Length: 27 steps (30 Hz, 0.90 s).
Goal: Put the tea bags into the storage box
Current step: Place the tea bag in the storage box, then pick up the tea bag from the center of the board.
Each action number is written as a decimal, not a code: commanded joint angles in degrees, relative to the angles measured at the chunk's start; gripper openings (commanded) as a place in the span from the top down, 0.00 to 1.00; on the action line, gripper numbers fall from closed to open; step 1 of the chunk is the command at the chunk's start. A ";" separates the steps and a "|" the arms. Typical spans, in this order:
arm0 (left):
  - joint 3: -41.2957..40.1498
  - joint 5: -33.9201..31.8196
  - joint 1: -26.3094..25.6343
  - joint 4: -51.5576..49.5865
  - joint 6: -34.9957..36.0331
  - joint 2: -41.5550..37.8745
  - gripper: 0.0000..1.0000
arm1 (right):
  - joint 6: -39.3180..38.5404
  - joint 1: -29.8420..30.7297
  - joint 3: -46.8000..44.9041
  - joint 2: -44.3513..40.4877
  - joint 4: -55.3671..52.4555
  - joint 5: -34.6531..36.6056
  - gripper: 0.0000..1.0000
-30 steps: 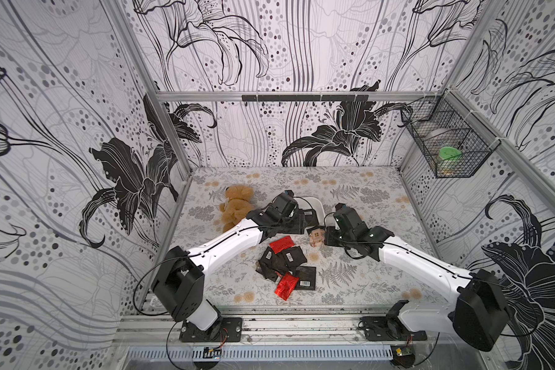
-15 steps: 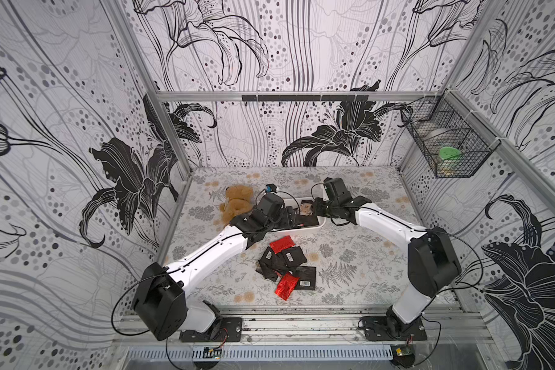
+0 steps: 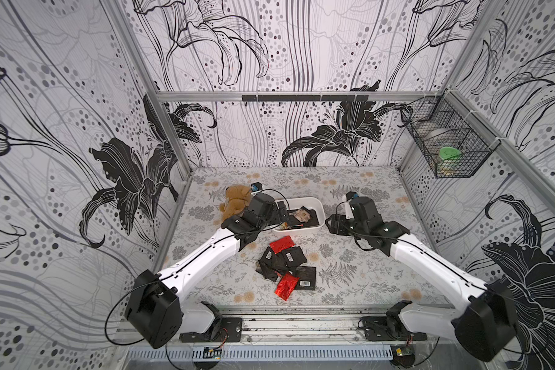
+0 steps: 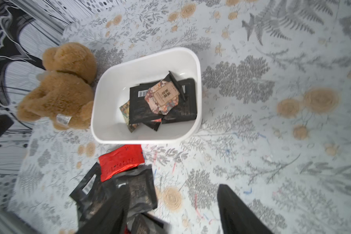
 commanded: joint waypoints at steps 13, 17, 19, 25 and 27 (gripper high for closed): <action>-8.91 7.77 -14.05 4.63 -8.30 -4.48 0.34 | 17.52 10.92 -26.21 -23.82 -0.38 -6.77 0.33; -18.59 7.48 -20.14 11.13 -17.81 -9.46 0.52 | 19.16 11.00 -29.46 -24.00 2.59 -8.33 0.38; -21.09 7.07 -22.81 12.31 -20.33 -10.80 0.56 | 19.67 11.13 -30.26 -22.54 5.00 -9.56 0.41; -25.93 3.18 -28.28 12.07 -25.45 -11.74 0.72 | 20.59 12.25 -31.05 -17.41 9.57 -10.21 0.51; -27.23 2.88 -29.75 13.44 -26.96 -11.65 0.72 | 21.17 12.78 -31.18 -16.09 11.00 -9.95 0.52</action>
